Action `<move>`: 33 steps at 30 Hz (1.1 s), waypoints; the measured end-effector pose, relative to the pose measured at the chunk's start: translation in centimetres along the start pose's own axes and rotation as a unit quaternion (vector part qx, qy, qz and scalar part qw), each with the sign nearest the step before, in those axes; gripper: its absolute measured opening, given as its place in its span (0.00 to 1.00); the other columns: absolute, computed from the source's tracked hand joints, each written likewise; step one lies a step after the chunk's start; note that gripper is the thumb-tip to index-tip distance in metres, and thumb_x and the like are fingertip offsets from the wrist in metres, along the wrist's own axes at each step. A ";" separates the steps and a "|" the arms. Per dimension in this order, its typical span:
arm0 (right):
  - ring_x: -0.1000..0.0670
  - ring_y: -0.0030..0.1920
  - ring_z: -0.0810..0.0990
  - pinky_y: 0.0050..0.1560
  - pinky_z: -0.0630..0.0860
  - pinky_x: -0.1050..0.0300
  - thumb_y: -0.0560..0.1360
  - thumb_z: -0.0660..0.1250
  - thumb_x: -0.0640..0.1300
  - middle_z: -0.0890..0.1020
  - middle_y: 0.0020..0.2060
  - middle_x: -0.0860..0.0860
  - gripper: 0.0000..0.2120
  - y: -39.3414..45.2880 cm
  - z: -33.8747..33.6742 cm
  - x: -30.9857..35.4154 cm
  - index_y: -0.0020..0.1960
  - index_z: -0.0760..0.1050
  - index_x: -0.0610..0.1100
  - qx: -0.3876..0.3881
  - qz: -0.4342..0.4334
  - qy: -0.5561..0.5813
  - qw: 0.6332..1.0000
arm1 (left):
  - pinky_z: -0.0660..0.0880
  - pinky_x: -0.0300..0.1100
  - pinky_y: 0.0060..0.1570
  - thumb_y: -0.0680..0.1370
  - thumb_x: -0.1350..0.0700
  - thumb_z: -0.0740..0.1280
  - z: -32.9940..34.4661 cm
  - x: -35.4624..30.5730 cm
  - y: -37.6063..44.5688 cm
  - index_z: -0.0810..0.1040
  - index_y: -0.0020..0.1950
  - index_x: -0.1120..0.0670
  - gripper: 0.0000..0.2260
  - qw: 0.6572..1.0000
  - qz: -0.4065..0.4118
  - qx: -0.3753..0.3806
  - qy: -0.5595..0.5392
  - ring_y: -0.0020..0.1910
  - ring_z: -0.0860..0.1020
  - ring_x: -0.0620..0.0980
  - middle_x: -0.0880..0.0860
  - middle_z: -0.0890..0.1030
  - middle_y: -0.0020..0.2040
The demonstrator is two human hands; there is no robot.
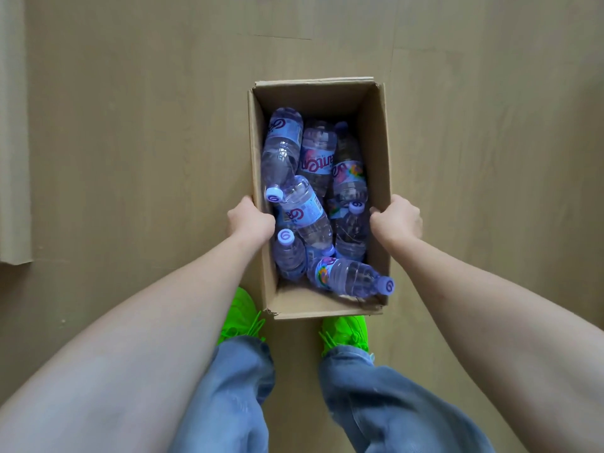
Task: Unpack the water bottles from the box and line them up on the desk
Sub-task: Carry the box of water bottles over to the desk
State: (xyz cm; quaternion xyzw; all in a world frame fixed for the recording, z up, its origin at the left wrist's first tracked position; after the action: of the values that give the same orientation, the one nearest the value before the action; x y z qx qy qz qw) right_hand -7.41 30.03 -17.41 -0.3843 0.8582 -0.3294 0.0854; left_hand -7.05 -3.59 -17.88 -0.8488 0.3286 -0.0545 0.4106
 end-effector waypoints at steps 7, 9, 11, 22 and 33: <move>0.38 0.49 0.79 0.42 0.70 0.56 0.73 0.68 0.45 0.81 0.47 0.42 0.05 0.1 -0.5 0.4 0.44 0.74 0.44 0.004 0.004 0.032 0.999 | 0.80 0.52 0.49 0.71 0.64 0.63 0.0 -1.1 0.2 0.70 0.49 0.57 0.08 0.998 0.037 0.008 0.050 0.52 0.78 0.63 0.61 0.77 0.56; 0.40 0.44 0.77 0.41 0.70 0.56 0.73 0.68 0.44 0.79 0.45 0.43 0.04 0.0 -0.8 0.4 0.44 0.75 0.43 0.006 -0.001 0.035 0.999 | 0.80 0.54 0.49 0.72 0.64 0.63 -0.3 -1.2 0.2 0.71 0.50 0.58 0.08 0.998 0.038 0.002 0.046 0.53 0.78 0.63 0.61 0.76 0.56; 0.41 0.41 0.75 0.40 0.71 0.56 0.73 0.68 0.42 0.79 0.43 0.43 0.04 -0.3 -1.1 0.6 0.44 0.76 0.42 0.011 -0.005 0.037 0.999 | 0.80 0.54 0.49 0.72 0.65 0.62 -0.9 -1.3 -0.1 0.72 0.50 0.59 0.08 0.998 0.040 -0.004 0.037 0.52 0.78 0.63 0.61 0.76 0.56; 0.39 0.39 0.76 0.37 0.70 0.56 0.68 0.65 0.36 0.79 0.38 0.43 0.01 -5.7 -9.8 3.1 0.38 0.74 0.39 -0.002 -0.022 0.034 0.999 | 0.78 0.49 0.41 0.67 0.68 0.61 -8.9 -4.8 -7.1 0.65 0.32 0.57 0.09 0.996 0.082 -0.026 0.020 0.49 0.79 0.65 0.65 0.80 0.47; 0.39 0.41 0.76 0.40 0.73 0.54 0.68 0.65 0.37 0.77 0.40 0.44 0.03 -17.9 -34.7 11.0 0.42 0.73 0.40 -0.054 -0.082 0.076 0.992 | 0.79 0.47 0.37 0.66 0.66 0.61 -29.5 -15.8 -23.9 0.69 0.34 0.58 0.04 0.990 0.120 -0.072 -0.024 0.37 0.78 0.60 0.60 0.77 0.40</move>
State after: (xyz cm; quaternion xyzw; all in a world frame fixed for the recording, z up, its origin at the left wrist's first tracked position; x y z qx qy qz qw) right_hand -18.07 30.76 21.78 -0.4311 0.8446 -0.3164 -0.0277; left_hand -17.76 -2.93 21.77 -0.8318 0.4209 0.0398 0.3596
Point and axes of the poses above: each hand's wrist, its own y-axis towards the middle knuckle, its own z-axis out of the palm, x = y × z, the point moved 10 cm from there along y, towards the middle knuckle
